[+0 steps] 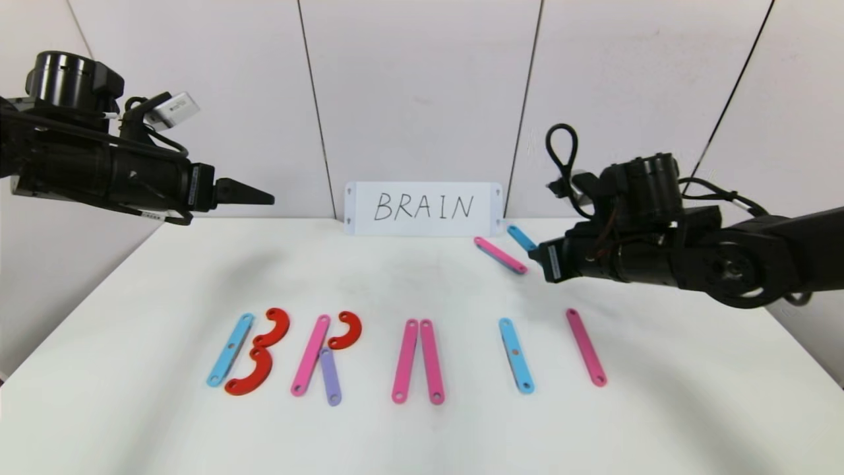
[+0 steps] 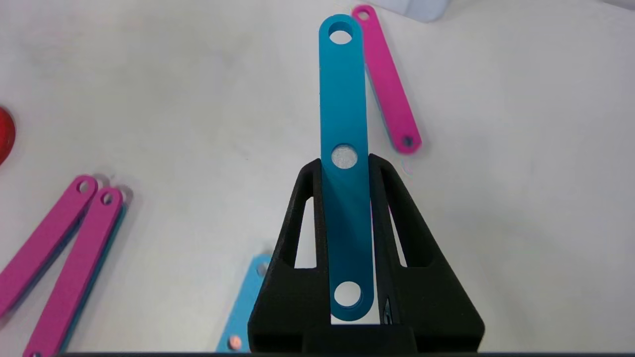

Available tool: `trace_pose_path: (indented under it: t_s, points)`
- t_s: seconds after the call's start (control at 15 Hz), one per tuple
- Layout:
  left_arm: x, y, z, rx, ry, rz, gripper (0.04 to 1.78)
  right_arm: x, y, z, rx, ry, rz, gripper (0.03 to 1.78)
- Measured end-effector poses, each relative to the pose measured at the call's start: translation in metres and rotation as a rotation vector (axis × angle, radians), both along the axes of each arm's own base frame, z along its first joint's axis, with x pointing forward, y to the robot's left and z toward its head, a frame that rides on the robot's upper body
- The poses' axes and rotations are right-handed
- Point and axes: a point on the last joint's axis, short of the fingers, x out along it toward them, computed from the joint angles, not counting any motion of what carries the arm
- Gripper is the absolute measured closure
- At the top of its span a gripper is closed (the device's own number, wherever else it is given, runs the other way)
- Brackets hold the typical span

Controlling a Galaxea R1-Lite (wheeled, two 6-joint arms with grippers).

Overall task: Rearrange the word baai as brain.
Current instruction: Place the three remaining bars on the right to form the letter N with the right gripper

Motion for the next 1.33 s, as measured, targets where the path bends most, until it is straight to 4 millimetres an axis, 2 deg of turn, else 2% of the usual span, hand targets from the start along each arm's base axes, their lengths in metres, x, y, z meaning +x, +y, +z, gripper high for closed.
trace_pose_path:
  t_s: [0.27, 0.47, 0.87, 1.33]
  points:
    - [-0.001, 0.000, 0.001, 0.000, -0.003, 0.000, 0.08, -0.033, -0.026, -0.016, -0.032, 0.078, -0.037, 1.53]
    - [-0.001, 0.000, 0.001, 0.000, -0.002, -0.001, 0.08, -0.051, -0.044, -0.028, -0.046, 0.131, -0.067, 1.53]
    - [-0.001, 0.000, 0.000, -0.001, -0.001, -0.001, 0.08, -0.069, -0.074, -0.046, -0.029, 0.150, -0.092, 1.53]
    - [-0.001, -0.001, 0.000, -0.001, 0.001, -0.003, 0.08, -0.085, -0.094, -0.068, -0.043, 0.186, -0.048, 1.53]
